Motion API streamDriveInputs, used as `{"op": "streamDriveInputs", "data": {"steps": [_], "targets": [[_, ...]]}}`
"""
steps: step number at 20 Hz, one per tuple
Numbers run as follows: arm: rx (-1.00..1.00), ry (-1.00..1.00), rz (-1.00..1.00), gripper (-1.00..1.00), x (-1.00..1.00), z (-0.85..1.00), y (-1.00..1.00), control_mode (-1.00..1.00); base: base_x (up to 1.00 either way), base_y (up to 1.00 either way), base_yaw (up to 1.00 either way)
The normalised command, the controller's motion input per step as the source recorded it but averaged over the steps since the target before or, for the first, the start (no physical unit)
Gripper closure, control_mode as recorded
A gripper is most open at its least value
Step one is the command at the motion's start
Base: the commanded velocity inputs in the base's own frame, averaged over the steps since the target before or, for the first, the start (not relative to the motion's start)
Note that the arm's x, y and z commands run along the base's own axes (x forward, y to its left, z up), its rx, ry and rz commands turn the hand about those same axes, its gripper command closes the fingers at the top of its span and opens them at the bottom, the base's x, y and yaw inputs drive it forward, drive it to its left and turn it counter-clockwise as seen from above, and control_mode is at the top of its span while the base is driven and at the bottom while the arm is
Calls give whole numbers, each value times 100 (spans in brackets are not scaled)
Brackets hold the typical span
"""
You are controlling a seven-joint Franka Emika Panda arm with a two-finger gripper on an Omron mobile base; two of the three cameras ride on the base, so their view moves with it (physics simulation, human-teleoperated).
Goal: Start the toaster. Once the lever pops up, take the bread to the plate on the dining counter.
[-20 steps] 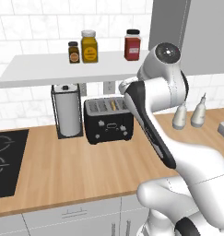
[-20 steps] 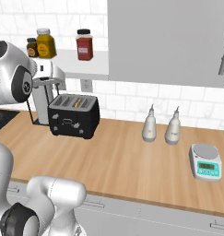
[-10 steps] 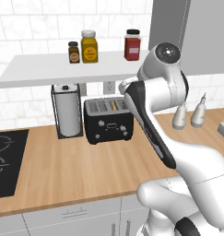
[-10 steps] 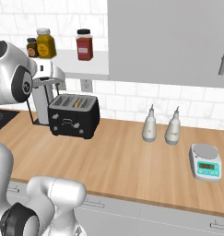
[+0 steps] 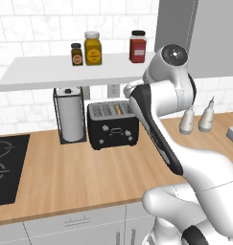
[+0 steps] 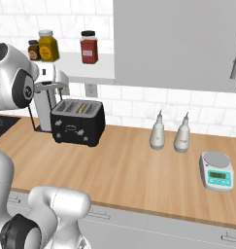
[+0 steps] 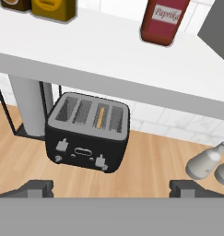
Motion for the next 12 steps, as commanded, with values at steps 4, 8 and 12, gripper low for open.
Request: {"op": "streamDriveInputs", "data": {"steps": [4, 8, 12], "targets": [[0, 0, 0, -100, 0, 0, 0, -100, 0, 0, 0], [0, 0, 0, -100, 0, 0, 0, -100, 0, 0, 0], [0, 0, 0, -100, 0, 0, 0, -100, 0, 0, 0]]}}
